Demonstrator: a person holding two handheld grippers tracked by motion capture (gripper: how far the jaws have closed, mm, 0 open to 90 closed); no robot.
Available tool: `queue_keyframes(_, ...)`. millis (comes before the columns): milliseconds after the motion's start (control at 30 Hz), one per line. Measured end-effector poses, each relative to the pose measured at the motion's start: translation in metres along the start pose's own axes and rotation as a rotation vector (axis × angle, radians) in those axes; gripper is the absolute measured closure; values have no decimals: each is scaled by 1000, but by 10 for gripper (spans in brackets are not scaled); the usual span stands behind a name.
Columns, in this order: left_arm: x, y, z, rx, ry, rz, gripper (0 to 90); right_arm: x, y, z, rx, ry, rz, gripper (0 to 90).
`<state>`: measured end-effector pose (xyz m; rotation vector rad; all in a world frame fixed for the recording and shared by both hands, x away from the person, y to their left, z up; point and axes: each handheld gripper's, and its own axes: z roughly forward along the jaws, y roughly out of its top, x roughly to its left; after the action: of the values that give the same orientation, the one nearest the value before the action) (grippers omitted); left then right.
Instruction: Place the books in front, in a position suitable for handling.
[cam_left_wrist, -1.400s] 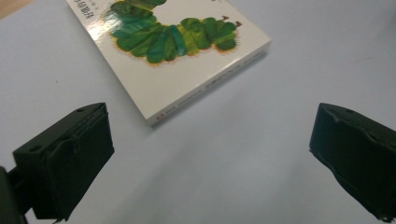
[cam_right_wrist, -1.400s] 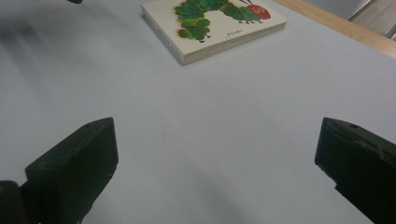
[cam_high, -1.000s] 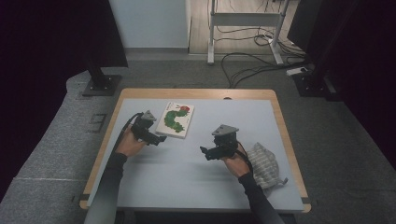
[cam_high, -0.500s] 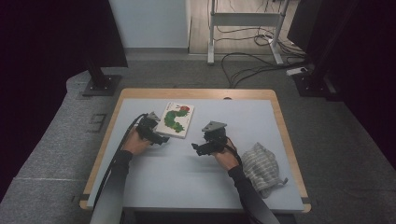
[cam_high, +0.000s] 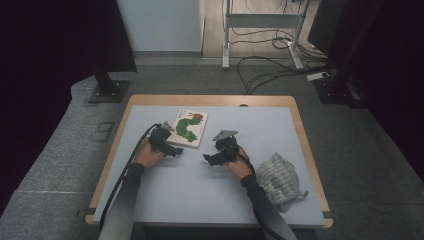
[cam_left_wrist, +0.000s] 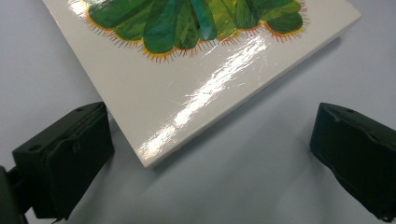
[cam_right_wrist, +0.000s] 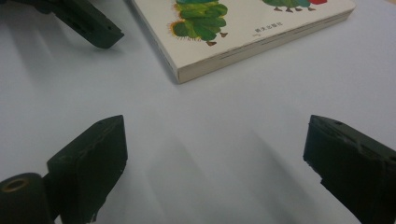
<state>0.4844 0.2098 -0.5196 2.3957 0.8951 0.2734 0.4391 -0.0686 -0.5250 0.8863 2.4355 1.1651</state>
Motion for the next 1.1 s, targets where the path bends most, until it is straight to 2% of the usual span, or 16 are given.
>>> queue_keyframes(233, -12, 3, 2, 7, -11, 11, 0, -3, 1, 11, 11, 7, -13, 97)
queue_keyframes(567, -27, 7, 4, -10, -75, 40, 0, -8, 7, 21, 41, 71, -10, 126)
queue_keyframes(667, -30, 7, 4, -17, -98, 47, 0, -10, 10, 25, 34, 92, 2, 129)
queue_keyframes(767, -31, 7, 5, -17, -92, 55, 0, -12, 12, 27, 37, 99, -6, 126)
queue_keyframes(933, -29, 6, 4, -32, -111, 31, 0, -14, 12, 26, 31, 118, -1, 129)
queue_keyframes(1100, -30, 4, 4, -48, -111, 24, 0, -12, 11, 26, 35, 111, -11, 129)
